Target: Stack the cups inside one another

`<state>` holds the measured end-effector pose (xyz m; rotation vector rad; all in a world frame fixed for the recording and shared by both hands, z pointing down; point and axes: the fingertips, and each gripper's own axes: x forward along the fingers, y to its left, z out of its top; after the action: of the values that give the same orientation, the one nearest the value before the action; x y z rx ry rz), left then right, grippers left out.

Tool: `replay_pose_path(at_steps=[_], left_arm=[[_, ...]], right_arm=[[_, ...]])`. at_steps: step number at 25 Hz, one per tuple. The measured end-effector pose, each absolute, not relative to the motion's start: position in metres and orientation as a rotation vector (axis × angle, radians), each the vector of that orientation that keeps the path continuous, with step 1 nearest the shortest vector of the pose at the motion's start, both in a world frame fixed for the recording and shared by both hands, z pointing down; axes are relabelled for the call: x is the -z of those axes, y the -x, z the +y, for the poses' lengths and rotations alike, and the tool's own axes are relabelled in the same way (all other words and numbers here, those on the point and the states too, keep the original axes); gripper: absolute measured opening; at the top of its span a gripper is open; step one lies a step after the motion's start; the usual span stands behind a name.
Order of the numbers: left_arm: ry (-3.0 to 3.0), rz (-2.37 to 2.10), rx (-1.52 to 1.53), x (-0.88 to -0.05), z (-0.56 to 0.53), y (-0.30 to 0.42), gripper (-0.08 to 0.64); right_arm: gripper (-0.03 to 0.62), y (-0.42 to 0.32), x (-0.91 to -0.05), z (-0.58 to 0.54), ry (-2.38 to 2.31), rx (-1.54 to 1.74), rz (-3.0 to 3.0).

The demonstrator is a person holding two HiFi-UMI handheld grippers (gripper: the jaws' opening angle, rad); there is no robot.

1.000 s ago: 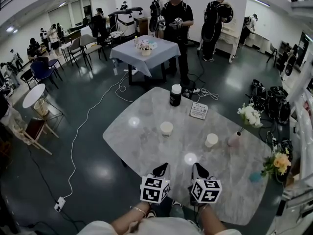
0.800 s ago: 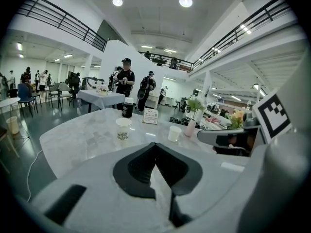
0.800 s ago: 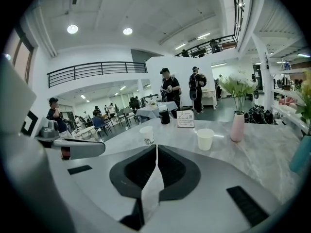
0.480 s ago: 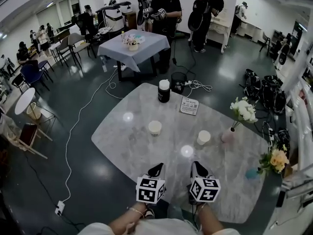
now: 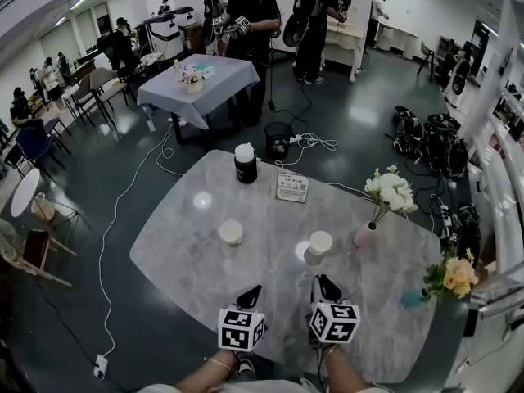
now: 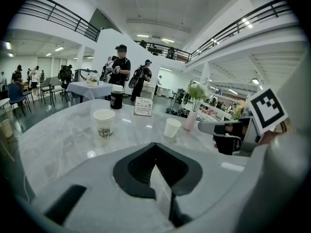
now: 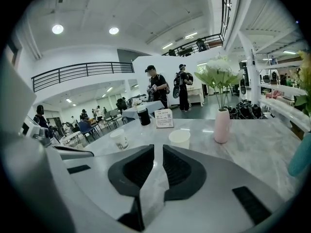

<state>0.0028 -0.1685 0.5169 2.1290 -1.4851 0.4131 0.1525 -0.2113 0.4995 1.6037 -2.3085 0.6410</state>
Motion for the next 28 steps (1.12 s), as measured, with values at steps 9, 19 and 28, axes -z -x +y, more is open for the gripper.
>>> replay_pose_path(at_steps=[9,19,28], left_arm=[[-2.119,-1.456,-0.441,-0.533,-0.197,-0.023,0.000],[-2.084,-1.460,-0.467,-0.553,-0.213,-0.026,0.001],[-2.051,-1.470,-0.493,-0.568,-0.221,-0.021,0.001]], right_arm=[[0.059,-0.174,-0.517,-0.244,-1.617,-0.694,-2.286],[0.118,-0.179,-0.542,-0.278,-1.568,-0.736,-2.280],[0.176,-0.176,-0.566,-0.299,-1.535,-0.762,-2.264]])
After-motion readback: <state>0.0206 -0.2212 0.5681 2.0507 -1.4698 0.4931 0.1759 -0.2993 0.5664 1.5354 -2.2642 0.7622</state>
